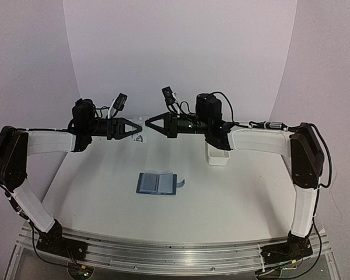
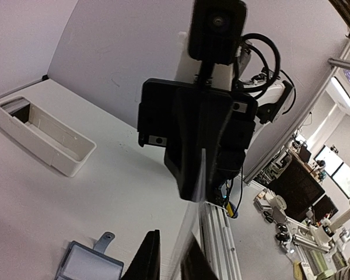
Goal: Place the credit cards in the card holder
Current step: Pick up the credit card from the storage box.
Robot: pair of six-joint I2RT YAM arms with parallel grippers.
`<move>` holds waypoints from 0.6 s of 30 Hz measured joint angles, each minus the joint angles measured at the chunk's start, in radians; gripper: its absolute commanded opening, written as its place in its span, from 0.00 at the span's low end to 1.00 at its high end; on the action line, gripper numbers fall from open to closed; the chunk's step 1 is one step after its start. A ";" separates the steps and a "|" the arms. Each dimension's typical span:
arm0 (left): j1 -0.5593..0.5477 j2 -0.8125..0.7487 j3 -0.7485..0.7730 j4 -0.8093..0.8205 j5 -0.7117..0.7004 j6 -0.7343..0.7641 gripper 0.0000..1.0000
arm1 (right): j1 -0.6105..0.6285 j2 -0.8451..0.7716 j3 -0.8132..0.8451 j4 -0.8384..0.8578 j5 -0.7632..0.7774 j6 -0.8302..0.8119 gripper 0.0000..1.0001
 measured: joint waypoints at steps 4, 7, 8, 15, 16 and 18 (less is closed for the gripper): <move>-0.007 -0.002 0.000 0.008 0.002 -0.036 0.00 | -0.005 0.001 -0.011 0.005 0.009 0.001 0.04; -0.007 -0.007 -0.001 -0.029 -0.032 -0.056 0.00 | -0.004 0.002 -0.014 0.004 0.051 0.015 0.33; -0.007 -0.012 -0.004 -0.058 -0.060 -0.063 0.00 | -0.004 0.001 -0.022 0.003 0.087 0.019 0.38; -0.030 -0.051 -0.155 -0.222 -0.362 -0.103 0.00 | 0.008 -0.001 -0.092 -0.187 0.415 0.184 0.44; -0.048 -0.051 -0.189 -0.228 -0.403 -0.109 0.00 | 0.009 -0.001 -0.107 -0.218 0.444 0.225 0.44; -0.087 -0.050 -0.252 -0.224 -0.466 -0.129 0.00 | 0.011 0.000 -0.136 -0.274 0.478 0.298 0.42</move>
